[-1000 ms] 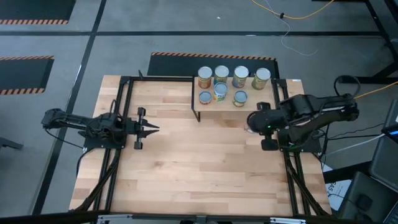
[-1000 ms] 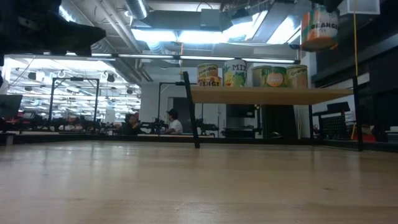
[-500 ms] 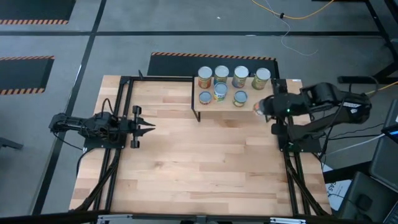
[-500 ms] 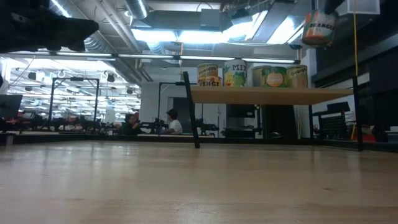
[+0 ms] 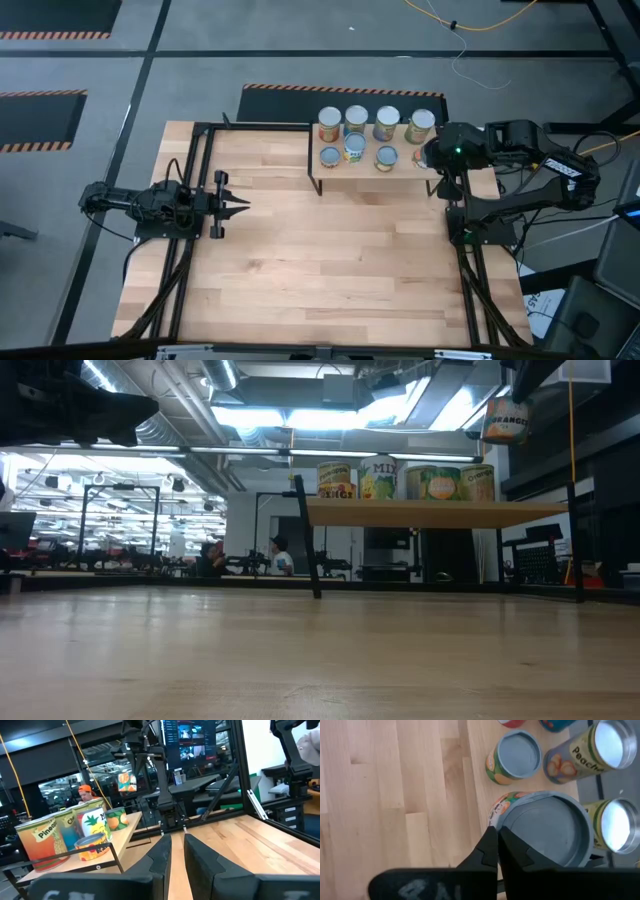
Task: Pick and place cans onto a shelf
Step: Put the green and orange canned oranges on the shelf
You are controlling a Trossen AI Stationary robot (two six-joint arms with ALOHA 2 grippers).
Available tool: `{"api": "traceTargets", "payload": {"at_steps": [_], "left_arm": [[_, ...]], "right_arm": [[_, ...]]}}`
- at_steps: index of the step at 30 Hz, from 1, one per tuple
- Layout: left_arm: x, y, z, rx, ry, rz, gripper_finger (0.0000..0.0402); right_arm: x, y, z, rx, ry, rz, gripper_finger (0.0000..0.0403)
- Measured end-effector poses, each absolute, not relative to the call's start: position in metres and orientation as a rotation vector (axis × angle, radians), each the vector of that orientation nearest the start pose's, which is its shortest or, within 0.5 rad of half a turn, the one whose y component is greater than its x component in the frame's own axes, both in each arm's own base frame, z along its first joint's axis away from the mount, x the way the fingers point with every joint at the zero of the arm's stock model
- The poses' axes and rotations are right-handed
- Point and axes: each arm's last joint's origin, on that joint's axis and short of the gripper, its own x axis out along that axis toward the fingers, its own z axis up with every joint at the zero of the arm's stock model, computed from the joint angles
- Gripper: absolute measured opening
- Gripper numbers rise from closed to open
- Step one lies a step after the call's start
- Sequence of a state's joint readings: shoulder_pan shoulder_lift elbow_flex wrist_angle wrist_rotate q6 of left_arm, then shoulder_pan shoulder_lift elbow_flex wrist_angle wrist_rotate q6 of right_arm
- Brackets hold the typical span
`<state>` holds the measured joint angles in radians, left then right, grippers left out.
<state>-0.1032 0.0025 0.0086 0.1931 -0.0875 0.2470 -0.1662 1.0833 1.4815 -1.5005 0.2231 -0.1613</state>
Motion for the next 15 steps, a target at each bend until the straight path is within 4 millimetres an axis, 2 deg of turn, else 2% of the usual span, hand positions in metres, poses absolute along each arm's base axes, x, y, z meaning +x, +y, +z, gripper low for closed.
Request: {"api": "traceTargets", "payload": {"at_steps": [5, 15], "left_arm": [[0.095, -0.007, 0.185, 0.227, -0.198, 0.009, 0.0044], [0.095, -0.007, 0.185, 0.225, -0.198, 0.009, 0.0044]], "right_arm": [[0.139, -0.039, 0.396, -0.184, 1.163, -0.263, 0.0002], [0.154, -0.057, 0.346, -0.232, 1.252, -0.143, 0.0002]]}}
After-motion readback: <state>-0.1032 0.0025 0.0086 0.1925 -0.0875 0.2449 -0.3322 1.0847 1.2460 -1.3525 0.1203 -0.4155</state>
